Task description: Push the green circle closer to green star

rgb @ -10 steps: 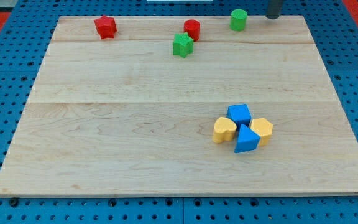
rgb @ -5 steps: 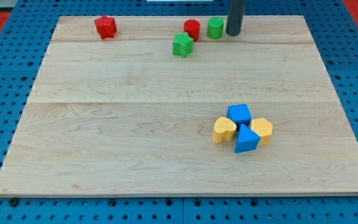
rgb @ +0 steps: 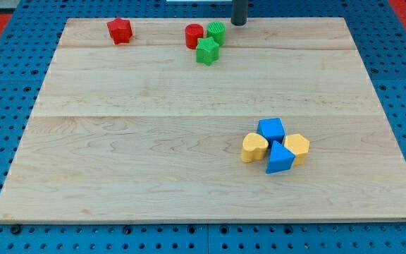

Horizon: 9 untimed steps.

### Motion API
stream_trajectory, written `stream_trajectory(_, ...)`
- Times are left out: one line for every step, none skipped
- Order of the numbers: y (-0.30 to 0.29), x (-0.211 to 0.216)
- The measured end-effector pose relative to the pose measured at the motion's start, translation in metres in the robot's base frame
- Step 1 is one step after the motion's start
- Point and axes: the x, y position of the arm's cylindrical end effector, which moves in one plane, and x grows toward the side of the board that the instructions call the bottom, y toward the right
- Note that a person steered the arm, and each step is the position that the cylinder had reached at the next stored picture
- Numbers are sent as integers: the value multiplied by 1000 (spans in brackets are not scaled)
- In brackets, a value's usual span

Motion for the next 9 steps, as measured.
stream_trajectory(-66,23)
stream_trajectory(-89,45)
stream_trajectory(-32,83)
stream_trajectory(-53,72)
stream_trajectory(-35,13)
stream_trajectory(42,52)
stream_trajectory(7,96)
stream_trajectory(54,61)
stream_trajectory(-4,1)
